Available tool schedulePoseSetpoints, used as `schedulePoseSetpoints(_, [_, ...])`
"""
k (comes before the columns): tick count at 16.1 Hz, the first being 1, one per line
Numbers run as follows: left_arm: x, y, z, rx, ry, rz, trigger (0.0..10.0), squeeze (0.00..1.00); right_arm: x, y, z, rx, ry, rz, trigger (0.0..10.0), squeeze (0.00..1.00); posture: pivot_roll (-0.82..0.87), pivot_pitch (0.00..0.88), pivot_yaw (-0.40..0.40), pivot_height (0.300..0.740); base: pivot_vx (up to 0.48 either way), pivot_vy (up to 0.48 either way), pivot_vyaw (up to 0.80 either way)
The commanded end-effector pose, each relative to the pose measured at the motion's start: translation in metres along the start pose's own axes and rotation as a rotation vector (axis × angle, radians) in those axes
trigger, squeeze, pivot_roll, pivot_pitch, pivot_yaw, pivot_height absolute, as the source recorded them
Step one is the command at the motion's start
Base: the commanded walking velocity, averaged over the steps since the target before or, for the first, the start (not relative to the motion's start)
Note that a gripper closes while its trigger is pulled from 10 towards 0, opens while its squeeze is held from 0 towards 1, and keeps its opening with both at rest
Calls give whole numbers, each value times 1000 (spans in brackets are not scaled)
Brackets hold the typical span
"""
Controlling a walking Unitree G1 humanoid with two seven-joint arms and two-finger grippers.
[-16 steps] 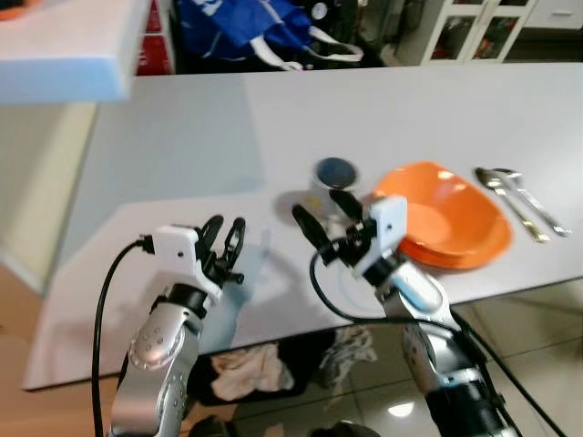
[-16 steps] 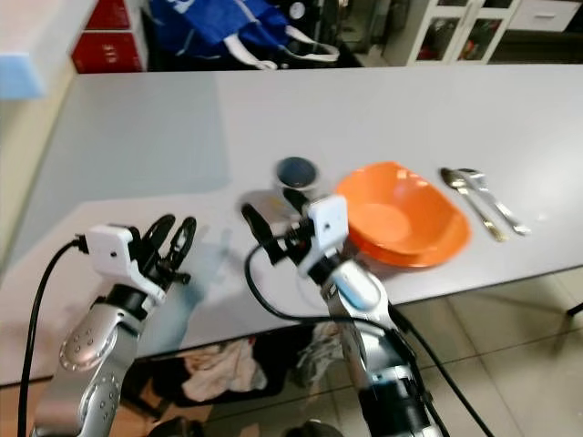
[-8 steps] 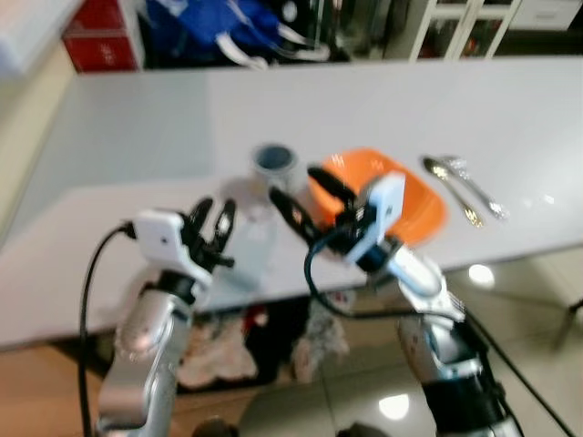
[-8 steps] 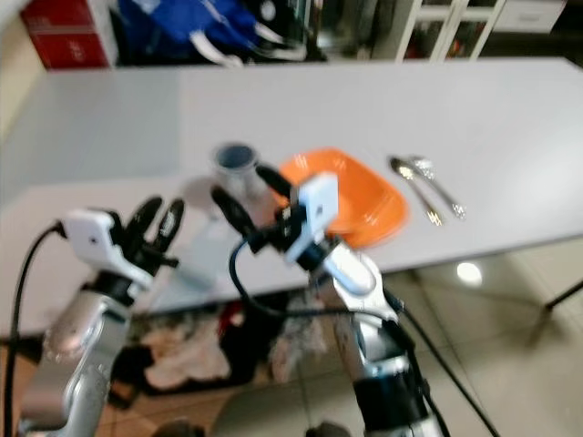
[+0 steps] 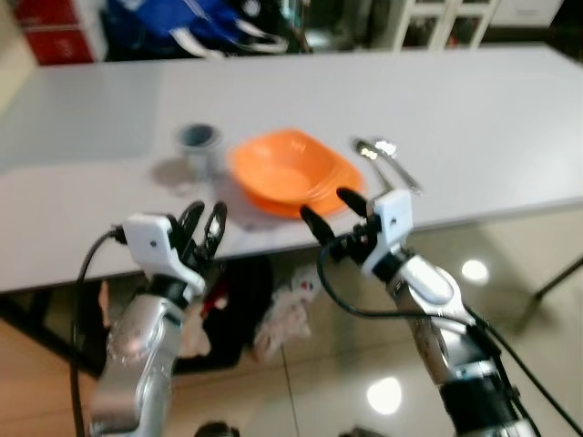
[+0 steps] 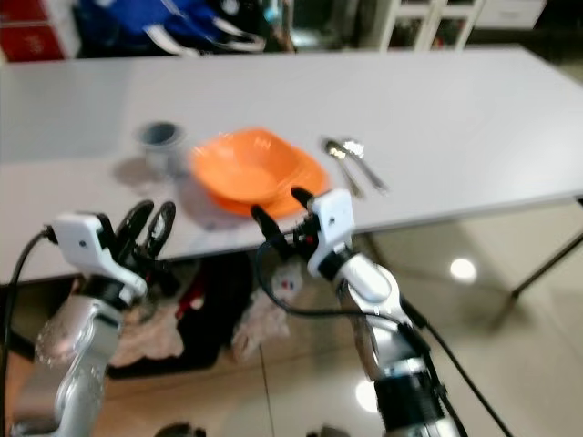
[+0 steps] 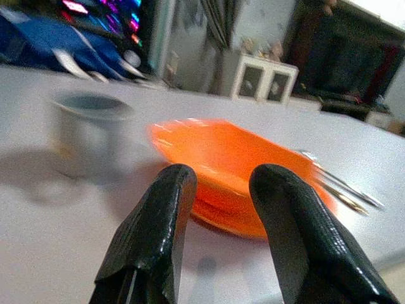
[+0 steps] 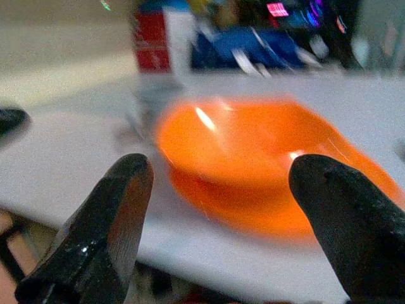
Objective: Setting the table
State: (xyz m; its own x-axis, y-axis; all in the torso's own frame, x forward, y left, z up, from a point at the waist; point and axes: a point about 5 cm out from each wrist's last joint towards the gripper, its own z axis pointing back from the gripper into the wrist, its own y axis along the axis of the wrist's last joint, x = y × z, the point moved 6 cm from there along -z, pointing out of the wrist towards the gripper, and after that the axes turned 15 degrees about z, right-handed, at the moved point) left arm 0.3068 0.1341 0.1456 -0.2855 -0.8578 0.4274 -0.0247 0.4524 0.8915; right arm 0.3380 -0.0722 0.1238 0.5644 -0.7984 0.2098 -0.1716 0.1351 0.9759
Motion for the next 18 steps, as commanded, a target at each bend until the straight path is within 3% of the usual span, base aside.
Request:
schedulePoseSetpoints(1, [2,-5,3,-17,-13,-13,10000,0,1,-11,3,-33,10,10,10000,0,-37,61,-4,740,0,-465,800])
schedulePoseSetpoints(3, [-4,-21,8,-73,-6,-22,10000,0,4,-32,8,-93,-28,-9,10000,0,-45,52,-4,740,0,-465,400])
schedulePoseSetpoints(5, [-23,-39,14,-126,36,-20,10000,0,14,-69,19,-230,-84,16,10000,0,-63,36,0,740,0,-465,0])
schedulePoseSetpoints(7, [-31,-47,17,-151,57,-17,10000,0,20,-86,26,-292,-120,20,10000,0,-66,36,2,740,0,-465,0])
schedulePoseSetpoints(8, [-48,-64,25,-206,97,-21,10000,0,34,-113,45,-397,-200,6,10000,0,-78,47,7,740,0,-465,0])
schedulePoseSetpoints(9, [-52,-69,28,-219,109,-21,10000,0,37,-121,52,-427,-222,1,10000,0,-78,47,6,740,0,-465,0])
schedulePoseSetpoints(10, [-74,-88,43,-278,174,-8,10000,0,46,-147,74,-538,-289,14,10000,0,-84,42,9,740,0,-465,0])
schedulePoseSetpoints(14, [-107,-112,61,-364,276,10,10000,0,40,-182,100,-722,-286,5,10000,0,-80,38,7,740,0,-465,0])
schedulePoseSetpoints(17, [-150,-148,102,-506,468,54,10000,0,23,-211,131,-899,-237,25,10000,0,-85,28,-8,740,0,-465,0])
schedulePoseSetpoints(18, [-156,-153,110,-528,504,65,10000,0,20,-215,135,-925,-229,26,10000,0,-86,27,-6,740,0,-465,0])
